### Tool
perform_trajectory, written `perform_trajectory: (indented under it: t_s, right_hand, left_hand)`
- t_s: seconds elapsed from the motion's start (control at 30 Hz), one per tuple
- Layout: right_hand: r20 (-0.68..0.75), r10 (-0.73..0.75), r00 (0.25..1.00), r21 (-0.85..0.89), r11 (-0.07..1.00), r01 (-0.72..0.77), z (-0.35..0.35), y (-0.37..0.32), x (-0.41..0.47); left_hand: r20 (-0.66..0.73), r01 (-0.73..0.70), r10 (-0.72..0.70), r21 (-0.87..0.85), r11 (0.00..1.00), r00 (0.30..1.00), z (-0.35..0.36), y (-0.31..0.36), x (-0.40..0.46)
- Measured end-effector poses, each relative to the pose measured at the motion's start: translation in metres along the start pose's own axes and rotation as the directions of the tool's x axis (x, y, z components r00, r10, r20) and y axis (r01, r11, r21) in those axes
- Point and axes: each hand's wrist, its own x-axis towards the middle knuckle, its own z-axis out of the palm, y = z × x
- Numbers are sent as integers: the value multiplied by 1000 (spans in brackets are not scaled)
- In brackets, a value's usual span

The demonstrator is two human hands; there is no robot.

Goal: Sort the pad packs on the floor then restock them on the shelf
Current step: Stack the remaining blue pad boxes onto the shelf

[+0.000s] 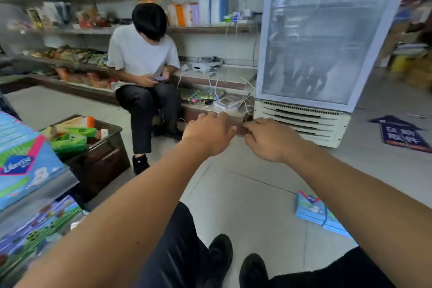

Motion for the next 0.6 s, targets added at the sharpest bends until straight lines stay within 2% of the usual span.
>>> perform_trajectory:
  t_s: [0.13, 0.3, 0.6]
  right_hand:
    - [70, 218, 973, 22, 975, -220, 23, 62, -22]
    - [159, 422, 893, 42, 900, -433, 68, 127, -42]
    - [332, 607, 722, 42, 755, -654, 214, 225, -75]
  left_hand:
    - [46, -113, 118, -82, 990, 992, 34, 46, 38]
    - [112, -199, 215, -139, 970, 970, 96, 103, 81]
    - [301, -248, 308, -220, 943, 903, 258, 189, 135]
